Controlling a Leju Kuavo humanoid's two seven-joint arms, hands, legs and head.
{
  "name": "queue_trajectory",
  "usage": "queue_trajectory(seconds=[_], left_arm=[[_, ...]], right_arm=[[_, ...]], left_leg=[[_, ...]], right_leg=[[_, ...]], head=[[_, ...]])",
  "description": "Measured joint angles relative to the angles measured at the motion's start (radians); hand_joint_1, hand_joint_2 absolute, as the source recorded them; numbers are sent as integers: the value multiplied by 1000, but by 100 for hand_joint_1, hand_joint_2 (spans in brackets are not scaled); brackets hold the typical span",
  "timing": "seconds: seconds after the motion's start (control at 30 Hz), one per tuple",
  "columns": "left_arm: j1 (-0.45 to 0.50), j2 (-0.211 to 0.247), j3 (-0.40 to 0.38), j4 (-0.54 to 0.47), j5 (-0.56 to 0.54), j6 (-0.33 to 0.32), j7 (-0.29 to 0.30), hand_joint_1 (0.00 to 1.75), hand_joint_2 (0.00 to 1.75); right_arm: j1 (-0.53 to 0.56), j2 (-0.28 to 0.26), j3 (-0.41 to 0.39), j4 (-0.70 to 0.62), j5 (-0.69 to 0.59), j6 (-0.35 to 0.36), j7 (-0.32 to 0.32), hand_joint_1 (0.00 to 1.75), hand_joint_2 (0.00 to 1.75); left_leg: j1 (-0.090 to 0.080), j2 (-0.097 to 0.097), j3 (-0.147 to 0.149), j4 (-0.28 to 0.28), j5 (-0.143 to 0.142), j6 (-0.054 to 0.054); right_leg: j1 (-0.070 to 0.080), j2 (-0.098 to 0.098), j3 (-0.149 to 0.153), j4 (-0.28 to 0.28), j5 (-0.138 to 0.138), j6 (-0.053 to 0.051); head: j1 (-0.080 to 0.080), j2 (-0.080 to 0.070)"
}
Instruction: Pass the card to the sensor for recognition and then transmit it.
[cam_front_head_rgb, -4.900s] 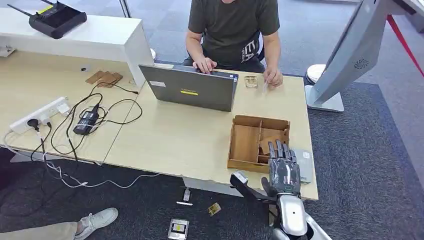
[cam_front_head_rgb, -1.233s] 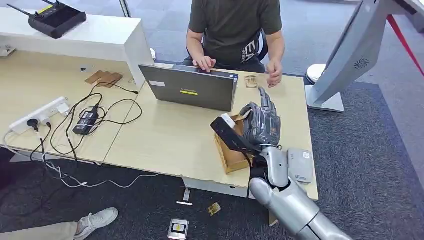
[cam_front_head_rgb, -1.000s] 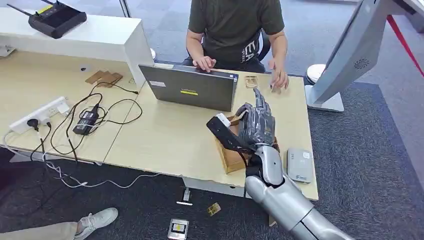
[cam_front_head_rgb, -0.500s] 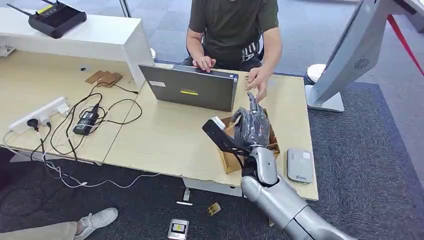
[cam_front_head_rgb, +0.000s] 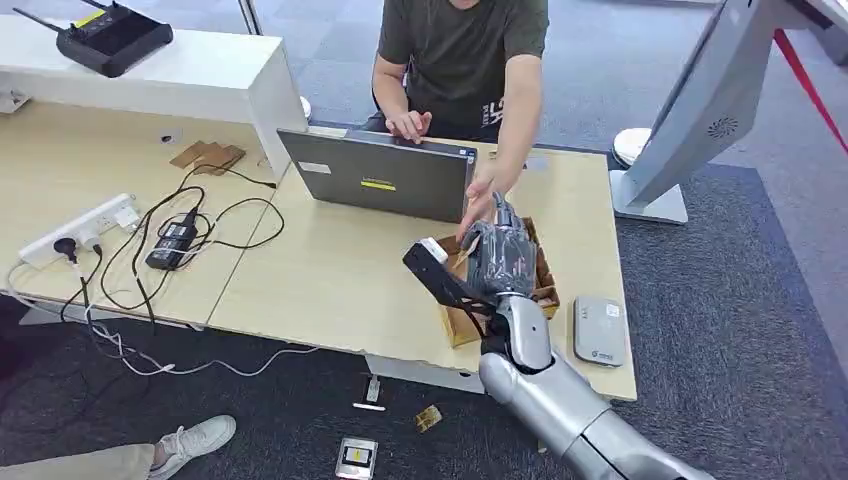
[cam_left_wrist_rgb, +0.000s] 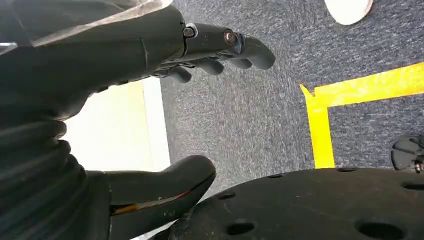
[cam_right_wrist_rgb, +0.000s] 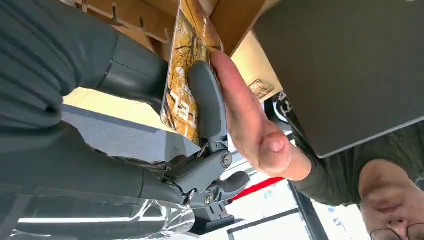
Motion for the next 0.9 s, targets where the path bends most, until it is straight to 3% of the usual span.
queue_trajectory(seconds=[0.03,0.2,0.4,0.47,0.53,0.57,0.6,0.63,0.7,0.73,0.77,0.8,0.83,0.9], left_arm=[[0,0,0,0,0,0,2,0,175],[0,0,-1,0,0,1,2,0,175],[1,-1,-1,0,0,7,1,0,175],[1,-1,-1,0,1,9,1,0,175],[2,-2,-1,0,2,19,2,0,175],[3,-4,1,0,3,28,4,0,175],[4,-6,4,0,6,39,7,0,175],[4,-8,6,1,7,44,7,0,175],[4,-13,13,2,10,62,6,0,175],[5,-13,16,2,11,65,3,0,175],[8,-16,24,2,13,74,-3,0,175],[8,-16,27,2,13,76,-5,0,175],[8,-18,33,2,13,81,-7,0,175],[6,-19,41,2,13,89,-9,0,175]], right_arm=[[0,0,1,2,3,0,8,0,175],[0,-1,6,11,3,-7,37,0,175],[6,-31,-3,4,83,-116,118,0,175],[22,-46,-25,-23,149,-122,108,0,175],[83,-49,-90,-85,221,-124,-37,0,175],[141,-23,-167,-138,184,-126,-218,0,175],[193,21,-273,-183,76,-127,-470,0,175],[212,42,-344,-199,-15,-127,-630,0,175],[242,76,-547,-236,-395,-127,-1019,0,175],[251,77,-597,-243,-498,-127,-1070,0,175],[288,77,-734,-255,-724,-127,-1134,0,175],[302,76,-768,-258,-766,-127,-1120,0,175],[345,71,-862,-257,-869,-127,-1034,0,175],[394,52,-951,-239,-933,-127,-998,0,175]], left_leg=[[0,0,0,0,0,0],[0,0,0,0,0,0],[0,0,0,0,0,0],[0,0,1,1,0,0],[0,0,1,1,0,0],[0,-2,0,1,0,0],[0,-2,0,1,-1,0],[0,-2,0,1,-1,0],[1,-8,1,1,-1,0],[2,-10,2,1,-1,0],[2,-9,3,1,-1,0],[2,-7,3,1,-2,0],[2,-4,4,1,-3,0],[1,-4,4,1,-4,1]], right_leg=[[0,0,0,0,0,0],[0,0,0,0,0,0],[0,0,0,0,0,0],[0,0,0,0,0,0],[0,0,2,0,0,0],[0,0,1,0,0,0],[0,0,0,0,0,0],[0,0,-2,0,0,0],[1,-5,2,-1,-3,1],[1,-7,4,-2,-5,0],[2,-8,6,-3,-4,0],[2,-7,5,-3,-3,-1],[2,-3,5,-4,-2,0],[1,-2,5,-5,-1,0]], head=[[0,0],[0,0],[0,0],[0,0],[0,0],[1,0],[0,0],[0,0],[-1,0],[0,0],[2,0],[1,0],[1,0],[1,0]])
